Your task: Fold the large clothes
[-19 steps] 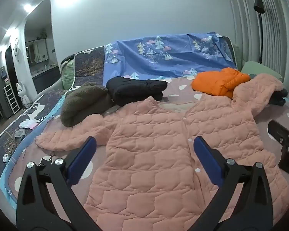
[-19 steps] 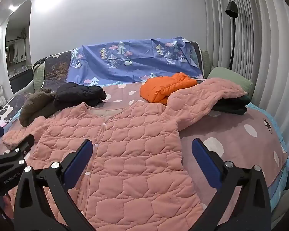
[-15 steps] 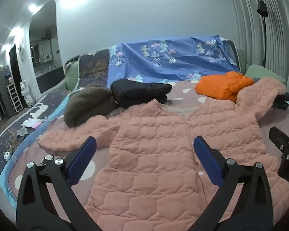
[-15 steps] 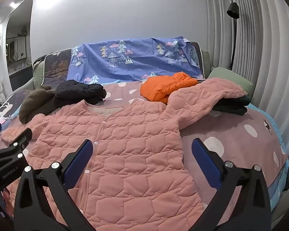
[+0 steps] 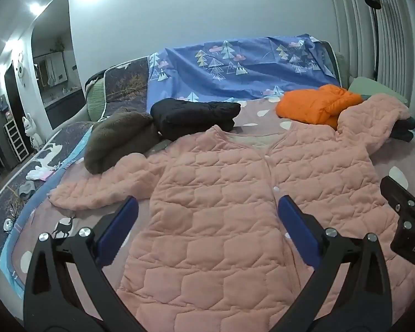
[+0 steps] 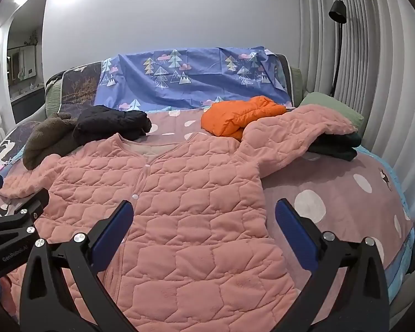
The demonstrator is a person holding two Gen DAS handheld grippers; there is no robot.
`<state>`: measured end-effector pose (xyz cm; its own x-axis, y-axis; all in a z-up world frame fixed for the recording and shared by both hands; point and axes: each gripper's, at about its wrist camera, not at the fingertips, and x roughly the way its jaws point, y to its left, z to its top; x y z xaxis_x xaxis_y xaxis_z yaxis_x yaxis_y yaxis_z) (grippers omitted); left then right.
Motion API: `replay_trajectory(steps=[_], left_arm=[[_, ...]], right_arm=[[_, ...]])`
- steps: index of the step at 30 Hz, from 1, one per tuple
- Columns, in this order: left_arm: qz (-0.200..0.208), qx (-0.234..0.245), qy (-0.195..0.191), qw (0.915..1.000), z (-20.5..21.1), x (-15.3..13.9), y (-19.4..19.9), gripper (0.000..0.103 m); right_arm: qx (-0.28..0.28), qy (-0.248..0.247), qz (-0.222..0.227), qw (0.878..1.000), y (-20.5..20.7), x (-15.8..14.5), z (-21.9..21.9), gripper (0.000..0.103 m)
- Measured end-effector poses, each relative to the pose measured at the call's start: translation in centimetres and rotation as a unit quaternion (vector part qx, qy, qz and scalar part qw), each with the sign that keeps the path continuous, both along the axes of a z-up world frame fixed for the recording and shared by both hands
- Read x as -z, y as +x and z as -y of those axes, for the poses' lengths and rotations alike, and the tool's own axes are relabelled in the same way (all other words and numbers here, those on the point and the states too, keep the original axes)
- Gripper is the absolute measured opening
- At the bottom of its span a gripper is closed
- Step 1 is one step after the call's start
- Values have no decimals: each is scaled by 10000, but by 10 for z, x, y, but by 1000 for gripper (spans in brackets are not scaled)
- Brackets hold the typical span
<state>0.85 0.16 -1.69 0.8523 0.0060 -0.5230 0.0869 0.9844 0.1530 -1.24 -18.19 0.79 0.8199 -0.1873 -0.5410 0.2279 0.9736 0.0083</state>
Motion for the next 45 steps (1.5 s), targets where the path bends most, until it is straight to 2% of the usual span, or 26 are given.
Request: replay_trajectory(steps=[12,17,21,26,28,31,35,38,42,45], left_arm=[[2,120,-137,9998,0,-1,-2,101],[114,94,-94,9998,0,-2,-7,101],[171,179,-227,9994,-1,-4,-9,101],[329,112,0,9994,2,-4,-12,101],[411,75,-67,9991,0,-4,-12,101],[575,10,-208,9981,-5,-5,-13,101],[888,-77,-534,9946,-14,-8,-16,101],[834,-179,-641,9943,-19,-7,-13,101],[731,-128,-239,9970,-11,-5,-9,101],[613,-110,-319,9975,-11,-5,-7,101]], right_arm=[[-9,-34,-16,10000,1,-2,-1,102],[0,-26,-8,10000,1,-3,-1,102],[-47,-23,24,10000,0,-2,-4,102],[-63,-22,50,10000,0,-3,-5,102],[-50,-39,62,10000,-1,-3,-6,102],[45,-30,207,9998,-3,-5,-4,102],[188,125,865,9960,-15,-11,2,102],[158,15,1144,9933,-20,-16,1,102],[-113,-292,712,9970,-10,-17,-7,102],[-284,-253,347,9987,-4,-13,-10,102]])
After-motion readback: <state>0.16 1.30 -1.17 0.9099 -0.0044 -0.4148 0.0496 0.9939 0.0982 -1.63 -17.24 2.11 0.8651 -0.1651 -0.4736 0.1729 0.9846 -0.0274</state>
